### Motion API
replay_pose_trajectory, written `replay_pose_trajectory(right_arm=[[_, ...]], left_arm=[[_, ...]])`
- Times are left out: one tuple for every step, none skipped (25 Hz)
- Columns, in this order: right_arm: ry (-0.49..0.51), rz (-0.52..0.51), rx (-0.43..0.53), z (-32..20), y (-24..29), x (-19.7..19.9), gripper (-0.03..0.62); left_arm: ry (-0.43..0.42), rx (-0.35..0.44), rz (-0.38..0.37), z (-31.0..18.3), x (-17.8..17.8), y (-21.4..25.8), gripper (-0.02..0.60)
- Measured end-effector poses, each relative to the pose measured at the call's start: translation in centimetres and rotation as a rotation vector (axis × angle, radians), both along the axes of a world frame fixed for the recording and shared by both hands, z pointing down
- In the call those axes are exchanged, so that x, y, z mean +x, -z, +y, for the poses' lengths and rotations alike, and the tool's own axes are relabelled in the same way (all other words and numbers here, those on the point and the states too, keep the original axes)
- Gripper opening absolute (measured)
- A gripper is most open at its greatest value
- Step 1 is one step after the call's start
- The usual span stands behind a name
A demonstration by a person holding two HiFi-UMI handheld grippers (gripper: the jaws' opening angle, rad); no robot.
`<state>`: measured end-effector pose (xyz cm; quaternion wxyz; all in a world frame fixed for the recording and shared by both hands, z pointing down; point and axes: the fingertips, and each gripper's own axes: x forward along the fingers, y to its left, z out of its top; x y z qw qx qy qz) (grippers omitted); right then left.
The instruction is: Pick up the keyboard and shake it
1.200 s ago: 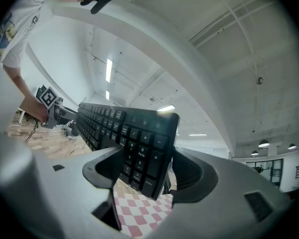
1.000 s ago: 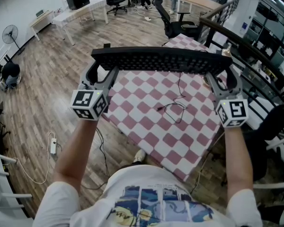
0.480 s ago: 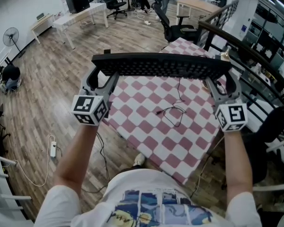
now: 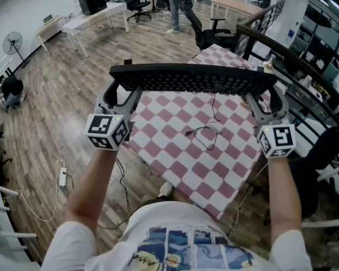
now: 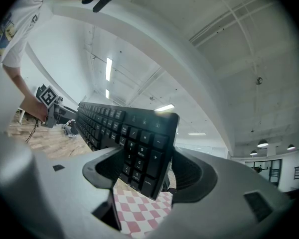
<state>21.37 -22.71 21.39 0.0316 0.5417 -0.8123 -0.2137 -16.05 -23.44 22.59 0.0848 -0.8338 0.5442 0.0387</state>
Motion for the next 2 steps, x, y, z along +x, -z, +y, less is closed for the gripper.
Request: replay_pose_trajectory(right_arm=[[0.000,0.001,-0.001,0.02,0.06,-0.04,0.299],[0.000,0.003,-0.002,0.05,0.14,-0.09,0.299]], left_arm=[[0.000,0.000,0.001,0.04,-0.05,0.04,0.291],[0.001,0.000,0.002,0.08,-0.09,0.08,0.291]])
